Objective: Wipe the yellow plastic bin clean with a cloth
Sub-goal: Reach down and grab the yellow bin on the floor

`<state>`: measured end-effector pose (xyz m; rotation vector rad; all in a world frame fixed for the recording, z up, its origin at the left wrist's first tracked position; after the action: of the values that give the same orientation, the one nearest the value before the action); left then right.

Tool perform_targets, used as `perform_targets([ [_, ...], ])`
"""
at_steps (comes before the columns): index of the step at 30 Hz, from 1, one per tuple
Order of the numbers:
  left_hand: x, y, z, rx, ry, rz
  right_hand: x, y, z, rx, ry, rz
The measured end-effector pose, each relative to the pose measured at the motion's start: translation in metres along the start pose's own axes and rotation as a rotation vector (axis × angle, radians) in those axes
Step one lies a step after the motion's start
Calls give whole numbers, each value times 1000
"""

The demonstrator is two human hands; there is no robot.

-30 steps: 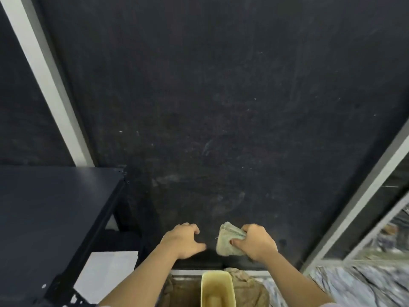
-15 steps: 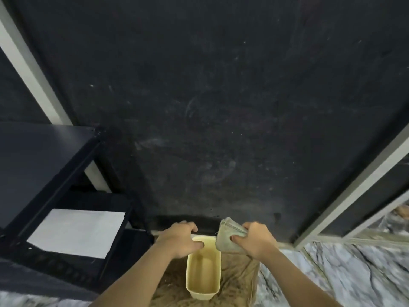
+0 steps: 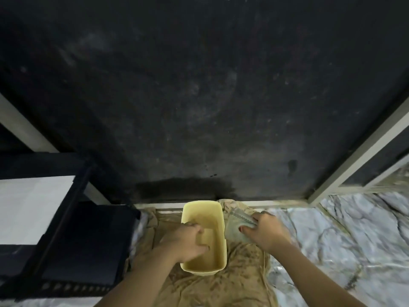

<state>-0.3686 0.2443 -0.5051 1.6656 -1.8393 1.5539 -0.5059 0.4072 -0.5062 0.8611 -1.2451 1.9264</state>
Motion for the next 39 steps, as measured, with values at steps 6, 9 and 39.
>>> perform_targets([
  [6, -73, 72, 41, -48, -5, 12, -75, 61, -38, -22, 29, -63],
  [9, -95, 101, 53, -81, 14, -18, -103, 85, -52, -25, 41, -110],
  [39, -161, -22, 24, -120, 191, -268, -146, -40, -101, 116, -114, -288],
])
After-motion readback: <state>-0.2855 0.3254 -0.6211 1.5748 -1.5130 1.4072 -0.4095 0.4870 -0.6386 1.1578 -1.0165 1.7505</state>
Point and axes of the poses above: each hand's wrist, its own y-axis towards the middle knuckle, its own x-axis out of the back of the hand, z = x × y, the point moved 2 cm from there along y, towards the middle knuckle, and after that the axes turned 10 degrees about -x, right-handed, at the moved point
